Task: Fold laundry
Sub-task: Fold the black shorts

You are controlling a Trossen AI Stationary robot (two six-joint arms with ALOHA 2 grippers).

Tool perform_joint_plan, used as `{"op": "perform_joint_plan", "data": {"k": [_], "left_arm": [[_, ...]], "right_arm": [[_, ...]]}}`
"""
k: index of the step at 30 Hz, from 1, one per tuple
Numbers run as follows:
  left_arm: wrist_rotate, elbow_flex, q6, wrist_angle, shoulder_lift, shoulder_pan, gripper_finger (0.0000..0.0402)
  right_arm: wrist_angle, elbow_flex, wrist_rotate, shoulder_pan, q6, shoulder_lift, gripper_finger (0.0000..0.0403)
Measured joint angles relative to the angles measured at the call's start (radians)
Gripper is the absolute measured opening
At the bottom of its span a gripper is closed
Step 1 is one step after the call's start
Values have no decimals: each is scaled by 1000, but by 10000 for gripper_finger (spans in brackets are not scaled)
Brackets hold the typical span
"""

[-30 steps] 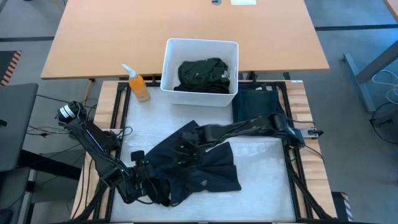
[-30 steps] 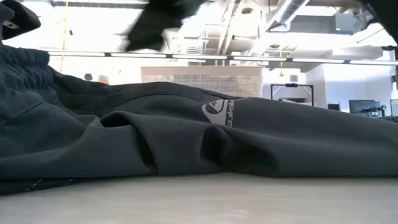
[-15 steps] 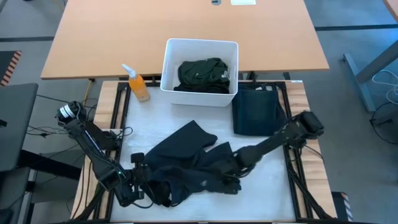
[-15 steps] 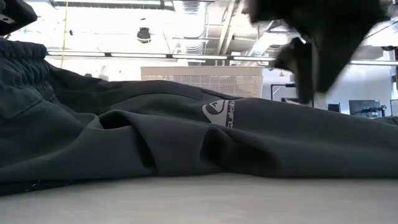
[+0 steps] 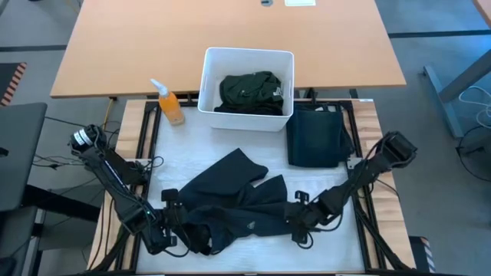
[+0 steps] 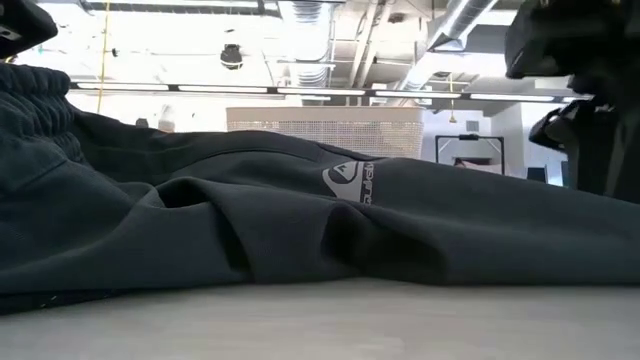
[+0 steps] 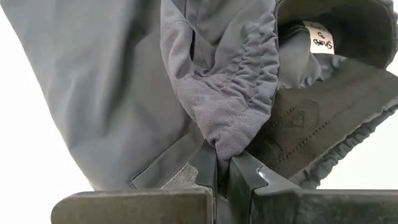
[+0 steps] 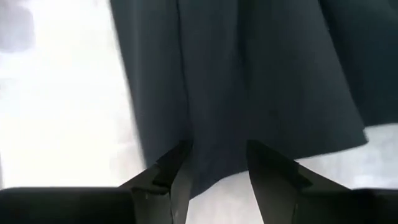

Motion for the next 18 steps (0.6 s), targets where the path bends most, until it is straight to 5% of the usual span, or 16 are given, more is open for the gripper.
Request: {"op": "perform_joint_plan", "data": {"k": [6, 9, 13, 18], "left_arm": [[17, 0, -42, 1, 0, 0, 0], [28, 0, -46, 6, 0, 0, 0], [33, 0, -17, 44, 0, 0, 0], [-3, 6, 56, 108, -12, 0, 0]], "right_arm": [[36, 5, 20, 9, -52, 115, 170], [27, 7, -13, 9, -58, 141, 129], [-10, 6, -26, 7, -70, 93, 25], [-115, 3, -10, -10, -86, -37, 22]]}}
